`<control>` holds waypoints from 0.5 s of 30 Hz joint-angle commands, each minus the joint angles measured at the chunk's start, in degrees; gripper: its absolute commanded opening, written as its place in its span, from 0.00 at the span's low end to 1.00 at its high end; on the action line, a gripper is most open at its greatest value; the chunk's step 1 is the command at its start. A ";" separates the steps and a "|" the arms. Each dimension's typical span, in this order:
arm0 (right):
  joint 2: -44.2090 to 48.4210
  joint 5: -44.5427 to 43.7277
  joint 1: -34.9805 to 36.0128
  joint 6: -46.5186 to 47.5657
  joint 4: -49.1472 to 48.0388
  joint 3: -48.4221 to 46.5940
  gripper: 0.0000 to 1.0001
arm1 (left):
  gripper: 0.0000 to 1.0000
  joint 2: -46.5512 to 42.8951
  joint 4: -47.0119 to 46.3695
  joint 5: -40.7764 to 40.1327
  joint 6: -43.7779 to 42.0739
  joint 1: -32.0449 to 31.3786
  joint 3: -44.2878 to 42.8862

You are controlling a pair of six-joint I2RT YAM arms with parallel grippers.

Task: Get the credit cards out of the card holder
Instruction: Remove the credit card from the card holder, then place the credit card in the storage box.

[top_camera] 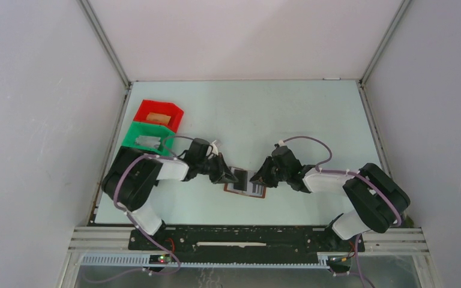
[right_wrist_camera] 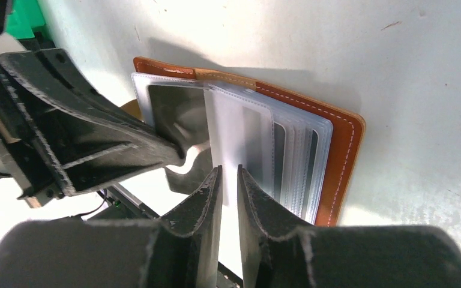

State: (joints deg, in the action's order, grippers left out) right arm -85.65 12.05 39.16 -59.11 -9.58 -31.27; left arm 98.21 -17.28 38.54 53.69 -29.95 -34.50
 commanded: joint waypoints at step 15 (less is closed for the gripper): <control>7.57 -5.37 0.05 2.89 10.68 1.30 0.24 | 0.00 -28.41 57.08 -35.47 -17.49 4.70 -17.81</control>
State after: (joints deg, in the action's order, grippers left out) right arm -81.01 10.04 39.20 -58.22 -4.27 -30.39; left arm 75.26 27.24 15.09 38.70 -25.74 -45.50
